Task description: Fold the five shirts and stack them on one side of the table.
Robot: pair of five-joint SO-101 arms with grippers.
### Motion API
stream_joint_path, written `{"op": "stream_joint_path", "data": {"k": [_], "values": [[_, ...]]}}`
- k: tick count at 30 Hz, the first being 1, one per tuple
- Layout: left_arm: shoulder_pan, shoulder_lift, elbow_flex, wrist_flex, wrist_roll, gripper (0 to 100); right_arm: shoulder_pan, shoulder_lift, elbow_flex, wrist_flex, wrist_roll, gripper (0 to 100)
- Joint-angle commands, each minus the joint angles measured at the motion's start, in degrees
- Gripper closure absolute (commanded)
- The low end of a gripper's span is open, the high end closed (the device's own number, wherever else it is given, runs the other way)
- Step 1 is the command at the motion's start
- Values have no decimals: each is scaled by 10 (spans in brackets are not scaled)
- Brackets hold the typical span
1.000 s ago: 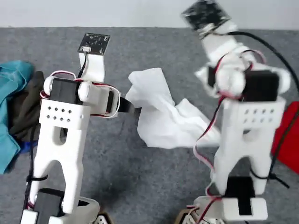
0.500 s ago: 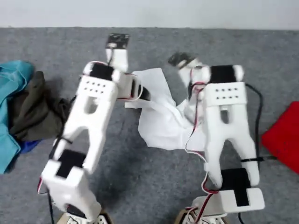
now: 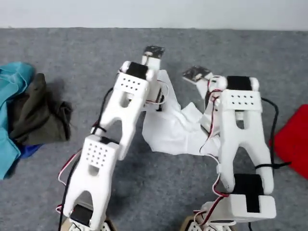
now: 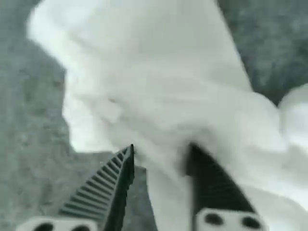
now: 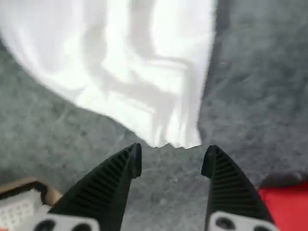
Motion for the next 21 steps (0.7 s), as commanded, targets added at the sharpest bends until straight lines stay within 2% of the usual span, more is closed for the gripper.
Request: {"op": "stream_joint_path", "data": {"k": [1, 7, 11, 17, 19, 21], "values": [[4, 17, -106, 32, -69, 990, 6, -3, -3, -22, 5, 786], [-26, -22, -97, 32, -77, 988, 8, -3, -3, -19, 4, 786], [-62, -66, -43, 32, -79, 988, 6, -3, -3, -21, 4, 786], [-45, -127, 45, 32, -70, 974, 6, -3, -2, -34, 4, 784], [-27, -155, 84, 32, -18, 914, 5, -3, -2, -34, 4, 784], [-11, -185, 127, 32, 56, 808, 5, -2, -2, -34, 4, 786]]}}
